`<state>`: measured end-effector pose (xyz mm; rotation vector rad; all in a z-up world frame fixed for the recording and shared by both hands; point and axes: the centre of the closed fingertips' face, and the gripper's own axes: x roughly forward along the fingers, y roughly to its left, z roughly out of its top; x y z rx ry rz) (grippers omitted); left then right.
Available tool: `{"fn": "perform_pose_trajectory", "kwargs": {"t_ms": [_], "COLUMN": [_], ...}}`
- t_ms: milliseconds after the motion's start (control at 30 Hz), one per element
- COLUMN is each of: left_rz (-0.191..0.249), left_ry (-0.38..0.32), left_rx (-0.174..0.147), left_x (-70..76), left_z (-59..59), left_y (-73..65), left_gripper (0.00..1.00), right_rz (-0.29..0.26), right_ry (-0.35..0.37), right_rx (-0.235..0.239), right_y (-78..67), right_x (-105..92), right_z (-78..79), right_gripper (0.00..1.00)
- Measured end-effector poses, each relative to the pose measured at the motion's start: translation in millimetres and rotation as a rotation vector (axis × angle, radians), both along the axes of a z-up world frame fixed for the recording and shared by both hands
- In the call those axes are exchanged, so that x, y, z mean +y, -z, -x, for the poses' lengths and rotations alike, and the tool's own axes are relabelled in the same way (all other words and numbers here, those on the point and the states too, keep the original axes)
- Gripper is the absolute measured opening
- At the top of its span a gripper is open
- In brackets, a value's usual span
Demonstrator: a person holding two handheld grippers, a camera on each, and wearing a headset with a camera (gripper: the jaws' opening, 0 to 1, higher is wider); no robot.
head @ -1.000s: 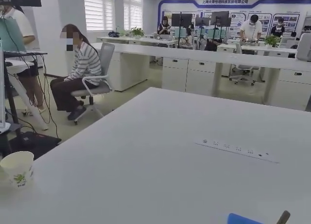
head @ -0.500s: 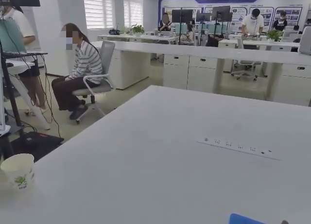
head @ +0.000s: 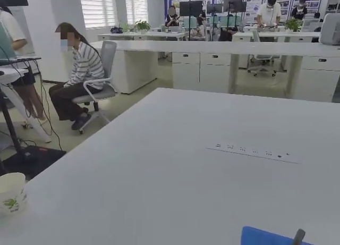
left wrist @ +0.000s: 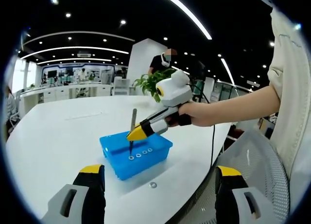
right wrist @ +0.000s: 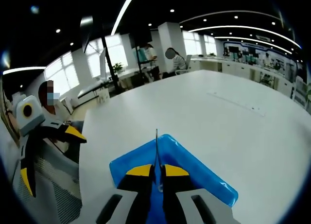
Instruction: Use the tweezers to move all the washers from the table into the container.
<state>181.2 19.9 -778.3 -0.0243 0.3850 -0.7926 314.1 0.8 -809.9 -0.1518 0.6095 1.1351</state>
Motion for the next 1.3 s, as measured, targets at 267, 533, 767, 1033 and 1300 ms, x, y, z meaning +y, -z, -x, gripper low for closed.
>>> {"fn": "perform_pose_trajectory", "kwargs": {"t_ms": [267,533,767,1033,1300], "left_rz": [-0.006,-0.028,-0.02,-0.04,-0.028], "left_ry": [-0.003,-0.057,-0.069,-0.058,-0.052], "left_rx": [0.004,0.021,0.0,0.015,0.011], "left_x": [0.5,9.2,11.0,10.9,10.8], "left_z": [0.0,-4.7,-6.5,-5.3,-4.8], "left_y": [0.5,5.1,0.9,6.0,4.6], "left_gripper": [0.96,0.96,0.97,0.95,0.95], "right_rz": [-0.109,-0.143,-0.145,-0.117,-0.111], "right_ry": [-0.015,-0.083,-0.071,-0.039,-0.002], "right_rx": [-0.011,0.0,0.07,0.106,0.145], "right_y": [-32.4,-44.1,-18.8,1.1,13.7], "right_x": [-2.8,-2.9,-6.0,-5.9,-4.4], "right_z": [14.7,51.4,78.4,86.7,88.6], "right_gripper": [0.03,0.03,0.03,0.03,0.04]}}
